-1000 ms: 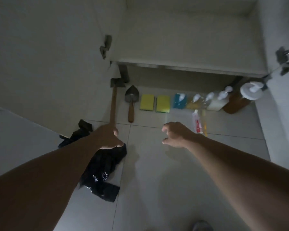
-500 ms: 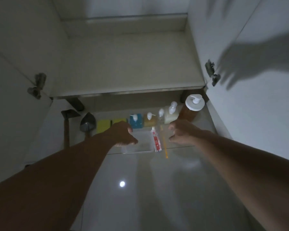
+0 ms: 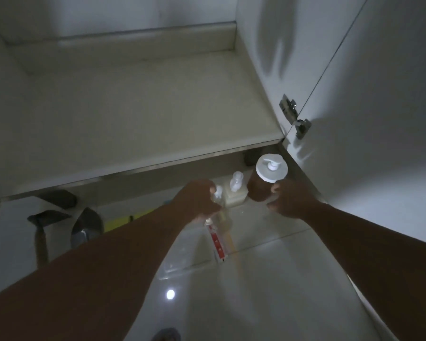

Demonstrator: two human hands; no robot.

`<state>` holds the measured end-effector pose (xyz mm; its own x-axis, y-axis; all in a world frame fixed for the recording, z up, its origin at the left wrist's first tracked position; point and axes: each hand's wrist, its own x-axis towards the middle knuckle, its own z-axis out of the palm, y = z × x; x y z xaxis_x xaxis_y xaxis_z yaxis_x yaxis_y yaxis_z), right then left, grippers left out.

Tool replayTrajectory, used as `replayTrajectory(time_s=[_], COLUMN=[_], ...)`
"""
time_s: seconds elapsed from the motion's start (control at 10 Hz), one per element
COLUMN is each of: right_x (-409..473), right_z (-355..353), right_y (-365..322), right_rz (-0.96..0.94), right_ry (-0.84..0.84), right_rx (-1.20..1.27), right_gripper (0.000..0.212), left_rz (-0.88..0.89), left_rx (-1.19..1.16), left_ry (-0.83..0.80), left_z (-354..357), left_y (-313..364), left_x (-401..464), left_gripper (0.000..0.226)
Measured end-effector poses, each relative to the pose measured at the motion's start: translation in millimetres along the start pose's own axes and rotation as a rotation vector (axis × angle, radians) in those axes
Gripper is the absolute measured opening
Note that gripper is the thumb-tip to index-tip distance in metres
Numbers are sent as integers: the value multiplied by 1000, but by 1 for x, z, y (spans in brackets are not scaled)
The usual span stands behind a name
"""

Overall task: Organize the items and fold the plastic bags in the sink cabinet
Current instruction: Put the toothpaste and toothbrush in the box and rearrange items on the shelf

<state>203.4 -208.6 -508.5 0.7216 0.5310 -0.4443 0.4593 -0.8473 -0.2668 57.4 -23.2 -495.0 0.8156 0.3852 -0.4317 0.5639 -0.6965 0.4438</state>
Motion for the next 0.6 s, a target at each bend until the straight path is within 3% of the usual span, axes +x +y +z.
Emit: replayTrajectory(time_s=[0.2, 0.4, 0.5, 0.6], right_x=[57, 97, 108, 113], right_z=[24, 53, 59, 67], right_y=[34, 64, 75, 84], right_rz=[119, -178, -273, -319], right_ry=[121, 350, 387, 412], right_rx=[168, 444, 502, 505], right_gripper=[56, 83, 79, 99], left_rz=[145, 227, 241, 260], left_rx=[-37, 69, 117, 157], left_ry=[20, 55, 62, 44], left_z=[17, 34, 38, 47], left_y=[30, 62, 76, 80], left_x=[63, 144, 158, 167], left_gripper=[59, 64, 42, 41])
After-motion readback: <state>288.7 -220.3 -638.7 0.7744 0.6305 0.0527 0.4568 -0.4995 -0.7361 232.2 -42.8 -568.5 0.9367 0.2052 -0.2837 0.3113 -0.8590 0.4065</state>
